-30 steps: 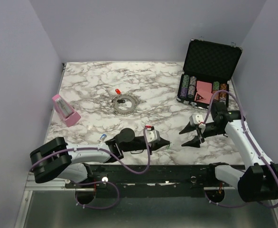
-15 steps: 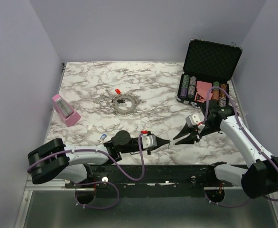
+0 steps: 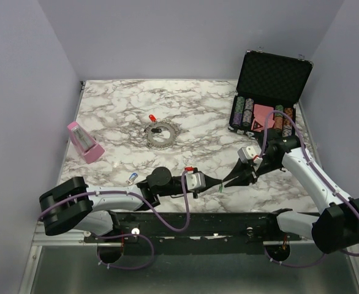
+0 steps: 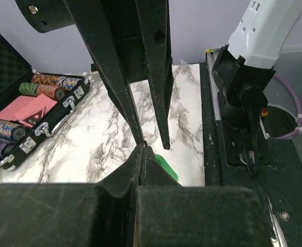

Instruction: Put the keys on the keyring

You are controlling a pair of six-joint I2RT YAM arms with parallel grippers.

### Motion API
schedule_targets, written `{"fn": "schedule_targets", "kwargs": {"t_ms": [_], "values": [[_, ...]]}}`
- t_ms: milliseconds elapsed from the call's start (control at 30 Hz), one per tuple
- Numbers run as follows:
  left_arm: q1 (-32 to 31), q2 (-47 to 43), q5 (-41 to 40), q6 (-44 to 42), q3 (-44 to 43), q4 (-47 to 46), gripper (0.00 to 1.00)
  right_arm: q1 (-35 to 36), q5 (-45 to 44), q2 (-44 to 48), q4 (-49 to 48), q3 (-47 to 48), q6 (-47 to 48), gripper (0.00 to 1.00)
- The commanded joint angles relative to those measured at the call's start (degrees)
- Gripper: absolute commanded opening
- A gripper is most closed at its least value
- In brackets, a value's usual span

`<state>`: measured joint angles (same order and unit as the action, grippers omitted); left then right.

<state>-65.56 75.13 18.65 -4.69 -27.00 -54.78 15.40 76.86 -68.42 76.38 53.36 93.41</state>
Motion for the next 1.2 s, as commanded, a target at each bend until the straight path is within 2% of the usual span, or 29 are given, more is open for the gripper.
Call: {"fn": "schedule_targets", "kwargs": {"t_ms": [0, 100, 267, 400, 567, 700, 833, 900, 1167], "values": [[-0.45, 0.98, 0.07, 0.65, -1.91, -1.82, 0.0, 0.77, 2.77, 0.04, 0.27, 0.69, -2.34, 0.29], [-0.45, 1.24, -0.11, 0.91, -2.35, -1.03, 0.0, 1.13, 2.68, 0.66, -1.4, 0.34, -4.19, 0.24], [-0.36, 0.98, -0.63, 1.52, -2.35, -0.41, 0.0, 1.39, 1.37, 2.32, -5.53, -0.54, -9.02, 0.07], [-0.36, -0.68, -2.13, 2.75, -1.3, -0.32, 0.0, 1.39, 1.01, 4.43, -10.36, -2.03, -14.38, 0.0], [-0.45, -5.51, -5.2, 6.51, 4.05, -3.74, 0.41, 1.3, 2.68, 7.25, -16.17, -4.23, -22.91, 0.0], [-0.27, -10.17, -5.47, 9.6, 9.32, -6.46, 0.55, 1.3, 4.26, 8.22, -16.09, -4.76, -22.57, 0.0], [-0.44, -10.27, -5.21, 13.12, 12.15, -9.9, 0.56, 1.39, 6.46, 8.04, -14.51, -5.02, -19.58, 0.0], [-0.45, -9.31, -4.42, 14.0, 11.89, -11.56, 0.53, 1.39, 7.16, 7.96, -14.15, -5.2, -18.62, 0.0], [-0.45, -3.33, -2.4, 14.0, 6.0, -12.27, 0.44, 1.39, 8.22, 8.22, -15.38, -6.34, -18.96, 0.0]]}}
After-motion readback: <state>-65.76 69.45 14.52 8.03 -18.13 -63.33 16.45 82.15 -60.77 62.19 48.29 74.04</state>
